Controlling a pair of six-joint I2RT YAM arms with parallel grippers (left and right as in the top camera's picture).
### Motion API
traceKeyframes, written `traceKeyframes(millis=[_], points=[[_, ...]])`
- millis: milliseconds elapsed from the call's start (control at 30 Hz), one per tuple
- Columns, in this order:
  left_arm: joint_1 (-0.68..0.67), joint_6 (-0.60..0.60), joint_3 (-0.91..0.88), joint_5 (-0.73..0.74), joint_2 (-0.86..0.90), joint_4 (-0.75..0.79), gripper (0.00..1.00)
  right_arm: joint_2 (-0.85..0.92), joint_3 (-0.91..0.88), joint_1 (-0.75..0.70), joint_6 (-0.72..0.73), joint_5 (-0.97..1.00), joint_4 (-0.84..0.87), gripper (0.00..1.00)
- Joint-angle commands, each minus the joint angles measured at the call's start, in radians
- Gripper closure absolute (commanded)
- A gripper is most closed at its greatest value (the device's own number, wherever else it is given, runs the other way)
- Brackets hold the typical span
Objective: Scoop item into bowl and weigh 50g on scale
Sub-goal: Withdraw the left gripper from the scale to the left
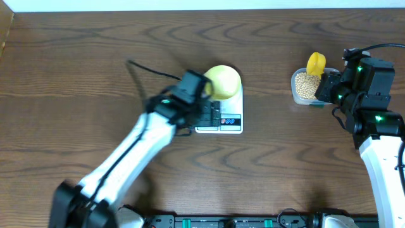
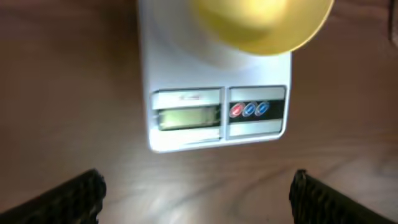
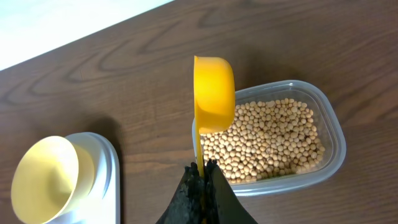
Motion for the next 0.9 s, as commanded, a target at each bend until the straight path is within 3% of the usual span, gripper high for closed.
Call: traceKeyframes(millis=[0, 200, 333, 867], points=[[0.108, 0.123, -0.003, 0.054, -0.091, -0.069, 0.04, 0.0, 0.011, -0.004, -0.002, -0.006, 0.01, 0.99], [0.251, 0.132, -0.003, -0.106, -0.117, -0.124, 0.04, 0.0, 0.011, -0.004, -0.014, -0.006, 0.066, 0.99], [0.301, 0.132, -0.004, -0.121, -0.106, -0.121, 0.04, 0.0, 0.011, -0.004, -0.073, -0.006, 0.064, 0.99], [0.309, 0.132, -0.004, -0.121, -0.106, -0.121, 0.04, 0.0, 0.011, -0.004, -0.032, -0.006, 0.001, 0.99]])
